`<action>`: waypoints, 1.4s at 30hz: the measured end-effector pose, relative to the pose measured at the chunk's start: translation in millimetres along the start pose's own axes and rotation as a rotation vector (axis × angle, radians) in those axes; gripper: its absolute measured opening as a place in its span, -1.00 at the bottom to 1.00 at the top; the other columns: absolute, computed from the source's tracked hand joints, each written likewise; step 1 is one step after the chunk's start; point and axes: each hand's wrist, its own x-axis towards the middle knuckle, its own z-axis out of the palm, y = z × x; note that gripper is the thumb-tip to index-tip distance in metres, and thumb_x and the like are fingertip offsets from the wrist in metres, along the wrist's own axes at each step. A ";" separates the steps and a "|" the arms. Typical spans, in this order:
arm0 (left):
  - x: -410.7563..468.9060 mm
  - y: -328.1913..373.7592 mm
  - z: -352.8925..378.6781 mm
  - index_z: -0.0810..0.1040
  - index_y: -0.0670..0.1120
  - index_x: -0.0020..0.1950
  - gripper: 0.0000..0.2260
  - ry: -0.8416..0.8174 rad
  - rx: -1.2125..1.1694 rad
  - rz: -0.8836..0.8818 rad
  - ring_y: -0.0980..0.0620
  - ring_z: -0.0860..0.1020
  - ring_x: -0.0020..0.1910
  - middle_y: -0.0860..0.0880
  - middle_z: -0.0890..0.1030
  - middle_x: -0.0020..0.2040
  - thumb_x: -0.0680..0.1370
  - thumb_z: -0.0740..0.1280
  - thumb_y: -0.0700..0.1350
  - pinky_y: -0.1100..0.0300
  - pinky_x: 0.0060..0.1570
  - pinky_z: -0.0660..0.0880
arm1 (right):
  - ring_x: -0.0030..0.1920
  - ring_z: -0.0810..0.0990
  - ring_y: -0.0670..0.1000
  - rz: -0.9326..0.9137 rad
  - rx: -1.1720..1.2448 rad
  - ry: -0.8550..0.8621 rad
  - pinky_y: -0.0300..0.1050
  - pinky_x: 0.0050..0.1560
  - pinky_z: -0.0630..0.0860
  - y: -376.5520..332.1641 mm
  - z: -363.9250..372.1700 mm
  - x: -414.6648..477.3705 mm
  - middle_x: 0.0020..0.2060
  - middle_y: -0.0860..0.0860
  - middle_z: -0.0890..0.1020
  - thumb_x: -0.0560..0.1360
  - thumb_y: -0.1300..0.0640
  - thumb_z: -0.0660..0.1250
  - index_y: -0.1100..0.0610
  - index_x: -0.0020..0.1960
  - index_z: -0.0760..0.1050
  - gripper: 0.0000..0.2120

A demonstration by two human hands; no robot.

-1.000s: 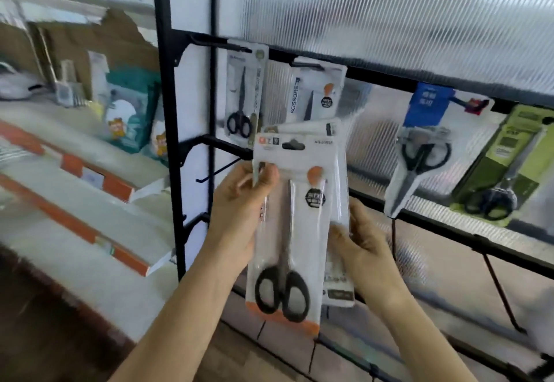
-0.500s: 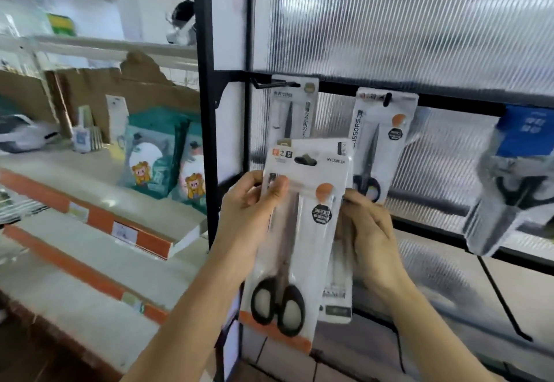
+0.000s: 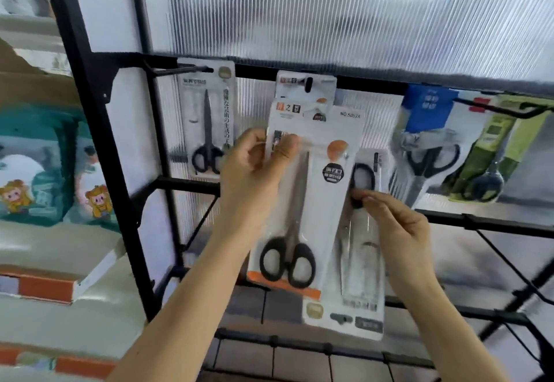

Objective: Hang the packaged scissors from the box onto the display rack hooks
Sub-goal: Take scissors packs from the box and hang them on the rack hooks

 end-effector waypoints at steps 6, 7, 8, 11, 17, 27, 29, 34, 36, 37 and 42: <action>19.0 2.4 15.3 0.50 0.03 -0.19 -0.81 0.150 0.095 0.152 0.29 0.46 -0.41 0.17 0.56 -0.40 0.33 0.37 0.11 0.42 -0.35 0.35 | -0.23 0.58 -0.32 -0.002 -0.074 -0.036 -0.54 -0.19 0.42 -1.7 -17.7 11.5 -0.32 -0.23 0.67 0.51 0.36 0.22 0.05 -0.21 0.60 -0.70; 17.0 1.7 16.3 0.50 0.04 -0.18 -0.83 0.175 0.094 0.188 0.29 0.46 -0.40 0.16 0.57 -0.38 0.35 0.38 0.08 0.41 -0.33 0.36 | -0.23 0.58 -0.32 -0.001 -0.081 -0.047 -0.54 -0.19 0.42 -1.0 -19.5 13.2 -0.32 -0.23 0.67 0.51 0.35 0.22 0.05 -0.20 0.61 -0.71; 15.2 1.1 16.8 0.50 0.04 -0.17 -0.86 0.198 0.095 0.225 0.29 0.46 -0.40 0.17 0.56 -0.38 0.38 0.40 0.05 0.42 -0.32 0.37 | -0.23 0.58 -0.32 -0.001 -0.086 -0.057 -0.54 -0.19 0.42 -0.3 -20.6 15.1 -0.31 -0.23 0.67 0.51 0.34 0.22 0.05 -0.20 0.61 -0.72; 13.1 4.2 16.6 0.49 0.05 -0.16 -0.89 0.255 0.092 0.318 0.30 0.46 -0.38 0.22 0.57 -0.38 0.44 0.42 -0.05 0.44 -0.30 0.37 | -0.22 0.59 -0.32 0.008 -0.094 -0.094 -0.55 -0.19 0.42 1.2 -20.7 21.1 -0.31 -0.23 0.67 0.51 0.33 0.22 0.06 -0.18 0.62 -0.73; 22.6 10.4 22.2 0.49 0.04 -0.17 -0.89 0.229 0.152 0.266 0.26 0.56 -0.28 0.18 0.61 -0.32 0.43 0.42 -0.05 0.40 -0.24 0.45 | -0.14 0.60 -0.29 -0.023 -0.097 -0.157 -0.49 -0.11 0.44 7.2 -11.8 33.9 -0.25 -0.23 0.68 0.50 0.31 0.24 0.03 -0.16 0.62 -0.74; 14.9 5.5 20.2 0.47 -0.01 -0.18 -0.87 0.281 0.195 0.250 0.29 0.42 -0.46 0.22 0.49 -0.48 0.45 0.38 0.00 0.47 -0.38 0.30 | -0.13 0.60 -0.29 -0.013 -0.030 -0.189 -0.48 -0.10 0.46 7.0 -6.1 46.4 -0.22 -0.19 0.68 0.51 0.30 0.25 0.05 -0.13 0.63 -0.76; 16.4 4.0 18.6 0.48 -0.03 -0.18 -0.85 0.293 0.192 0.248 0.26 0.38 -0.47 0.18 0.45 -0.49 0.46 0.39 0.01 0.44 -0.38 0.29 | -0.10 0.61 -0.27 -0.026 -0.032 -0.198 -0.47 -0.08 0.46 7.7 -3.8 48.0 -0.22 -0.20 0.69 0.51 0.30 0.25 0.02 -0.14 0.63 -0.75; 21.5 -1.6 12.6 0.47 -0.02 -0.20 -0.83 0.293 0.239 0.234 0.22 0.31 -0.48 0.18 0.39 -0.52 0.46 0.37 0.04 0.40 -0.41 0.25 | -0.09 0.61 -0.23 -0.082 -0.047 -0.214 -0.44 -0.06 0.46 6.8 2.6 53.8 -0.20 -0.21 0.69 0.52 0.30 0.23 0.00 -0.11 0.63 -0.73; 23.5 -3.3 10.8 0.46 -0.03 -0.20 -0.80 0.285 0.257 0.239 0.22 0.29 -0.48 0.17 0.38 -0.52 0.45 0.37 0.06 0.38 -0.43 0.24 | -0.14 0.59 -0.20 -0.101 -0.052 -0.205 -0.45 -0.08 0.46 5.8 5.0 56.8 -0.23 -0.21 0.68 0.51 0.31 0.24 -0.03 -0.11 0.62 -0.72; 23.7 -3.9 10.4 0.46 -0.03 -0.21 -0.81 0.278 0.265 0.243 0.22 0.29 -0.49 0.17 0.38 -0.52 0.45 0.38 0.05 0.38 -0.43 0.23 | -0.19 0.58 -0.15 -0.108 -0.055 -0.198 -0.45 -0.10 0.47 5.6 5.8 58.2 -0.25 -0.19 0.68 0.51 0.31 0.24 -0.03 -0.11 0.62 -0.72; 24.9 -8.4 11.9 0.42 -0.04 -0.25 -0.81 0.239 0.259 0.241 0.24 0.31 -0.52 0.20 0.39 -0.56 0.48 0.38 -0.03 0.42 -0.45 0.20 | -0.18 0.50 0.19 -0.115 -0.057 -0.175 -0.47 -0.20 0.47 5.6 6.5 61.5 -0.27 -0.10 0.68 0.51 0.31 0.25 -0.02 -0.09 0.62 -0.73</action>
